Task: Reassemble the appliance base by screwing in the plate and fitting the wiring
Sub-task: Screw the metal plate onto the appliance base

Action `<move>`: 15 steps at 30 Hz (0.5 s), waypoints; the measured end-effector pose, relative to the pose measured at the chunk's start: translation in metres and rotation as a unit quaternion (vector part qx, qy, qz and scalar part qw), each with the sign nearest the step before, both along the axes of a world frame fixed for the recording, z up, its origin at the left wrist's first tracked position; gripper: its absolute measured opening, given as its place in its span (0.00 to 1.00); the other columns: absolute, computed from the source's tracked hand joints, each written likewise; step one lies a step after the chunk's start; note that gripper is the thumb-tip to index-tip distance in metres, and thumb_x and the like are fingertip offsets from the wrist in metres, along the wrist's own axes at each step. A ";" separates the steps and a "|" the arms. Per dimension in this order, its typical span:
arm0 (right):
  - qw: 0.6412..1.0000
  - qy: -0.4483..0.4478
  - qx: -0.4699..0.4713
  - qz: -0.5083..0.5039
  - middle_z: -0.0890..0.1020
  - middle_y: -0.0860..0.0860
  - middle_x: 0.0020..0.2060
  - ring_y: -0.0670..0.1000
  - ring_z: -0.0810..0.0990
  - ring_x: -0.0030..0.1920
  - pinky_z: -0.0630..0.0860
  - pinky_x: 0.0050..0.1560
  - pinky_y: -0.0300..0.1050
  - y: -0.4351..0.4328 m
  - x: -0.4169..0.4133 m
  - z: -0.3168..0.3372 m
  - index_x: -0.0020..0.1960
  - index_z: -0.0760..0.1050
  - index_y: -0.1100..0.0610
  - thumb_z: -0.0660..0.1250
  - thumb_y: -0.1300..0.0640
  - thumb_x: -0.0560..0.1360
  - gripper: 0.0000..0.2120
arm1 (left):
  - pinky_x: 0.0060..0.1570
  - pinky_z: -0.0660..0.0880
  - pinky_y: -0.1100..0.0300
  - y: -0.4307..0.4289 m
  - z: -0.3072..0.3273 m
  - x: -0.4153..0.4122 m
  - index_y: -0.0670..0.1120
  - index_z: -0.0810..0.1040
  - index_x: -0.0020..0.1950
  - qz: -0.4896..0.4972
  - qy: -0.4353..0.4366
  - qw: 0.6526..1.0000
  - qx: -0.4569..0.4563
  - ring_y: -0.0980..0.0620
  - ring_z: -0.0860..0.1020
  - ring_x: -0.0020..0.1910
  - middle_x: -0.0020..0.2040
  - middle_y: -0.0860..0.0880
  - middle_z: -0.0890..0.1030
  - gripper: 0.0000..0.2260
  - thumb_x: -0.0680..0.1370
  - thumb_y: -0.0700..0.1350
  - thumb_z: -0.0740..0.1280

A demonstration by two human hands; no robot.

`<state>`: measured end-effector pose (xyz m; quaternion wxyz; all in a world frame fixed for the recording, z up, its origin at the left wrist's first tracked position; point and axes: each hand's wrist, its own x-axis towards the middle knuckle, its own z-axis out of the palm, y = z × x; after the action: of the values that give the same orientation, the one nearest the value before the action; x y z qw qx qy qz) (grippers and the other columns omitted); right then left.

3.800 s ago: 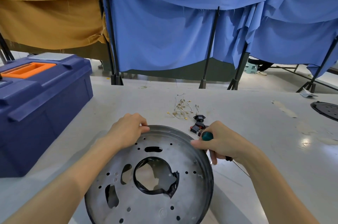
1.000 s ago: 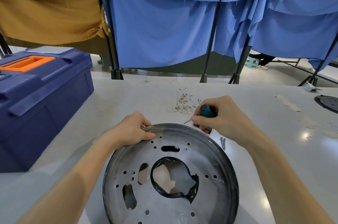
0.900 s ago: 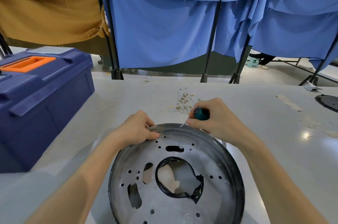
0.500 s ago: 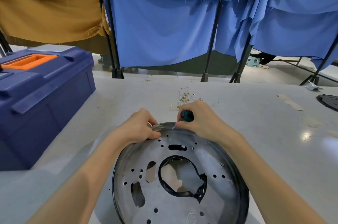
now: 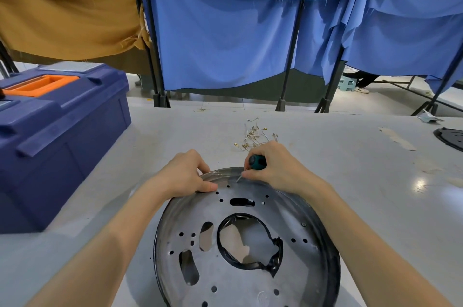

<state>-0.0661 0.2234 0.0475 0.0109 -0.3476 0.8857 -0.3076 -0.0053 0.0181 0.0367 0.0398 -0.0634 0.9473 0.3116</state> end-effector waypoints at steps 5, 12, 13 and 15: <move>1.000 0.006 0.000 0.004 0.81 0.51 0.37 0.51 0.77 0.41 0.75 0.43 0.43 -0.003 0.000 0.000 0.42 0.82 0.61 0.75 0.58 0.72 0.06 | 0.42 0.78 0.60 0.002 0.003 0.000 0.46 0.85 0.43 0.003 0.007 1.000 -0.008 0.50 0.82 0.39 0.38 0.47 0.84 0.03 0.71 0.44 0.76; 0.999 0.019 0.021 0.026 0.83 0.52 0.41 0.51 0.79 0.44 0.75 0.48 0.43 -0.009 0.004 0.001 0.44 0.82 0.60 0.74 0.57 0.72 0.06 | 0.45 0.79 0.57 0.005 0.004 0.000 0.45 0.85 0.43 0.009 0.004 1.000 -0.011 0.48 0.81 0.42 0.43 0.44 0.82 0.04 0.71 0.43 0.76; 0.999 0.024 0.025 0.027 0.83 0.52 0.41 0.50 0.78 0.44 0.74 0.47 0.42 -0.010 0.004 0.001 0.44 0.82 0.59 0.74 0.57 0.72 0.05 | 0.44 0.78 0.58 0.005 0.004 0.000 0.46 0.84 0.42 0.009 0.003 1.000 -0.012 0.48 0.81 0.42 0.44 0.44 0.82 0.03 0.71 0.44 0.76; 0.999 0.030 0.028 0.027 0.83 0.52 0.40 0.50 0.78 0.44 0.73 0.47 0.40 -0.013 0.004 0.001 0.44 0.82 0.59 0.74 0.57 0.72 0.05 | 0.43 0.77 0.59 0.005 0.004 0.000 0.48 0.83 0.41 0.010 0.001 1.000 -0.013 0.48 0.81 0.41 0.44 0.44 0.82 0.03 0.71 0.44 0.76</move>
<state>-0.0617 0.2108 0.0484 0.0025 -0.3801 0.8842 -0.2716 -0.0054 0.0236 0.0403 0.0347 -0.0734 0.9504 0.3002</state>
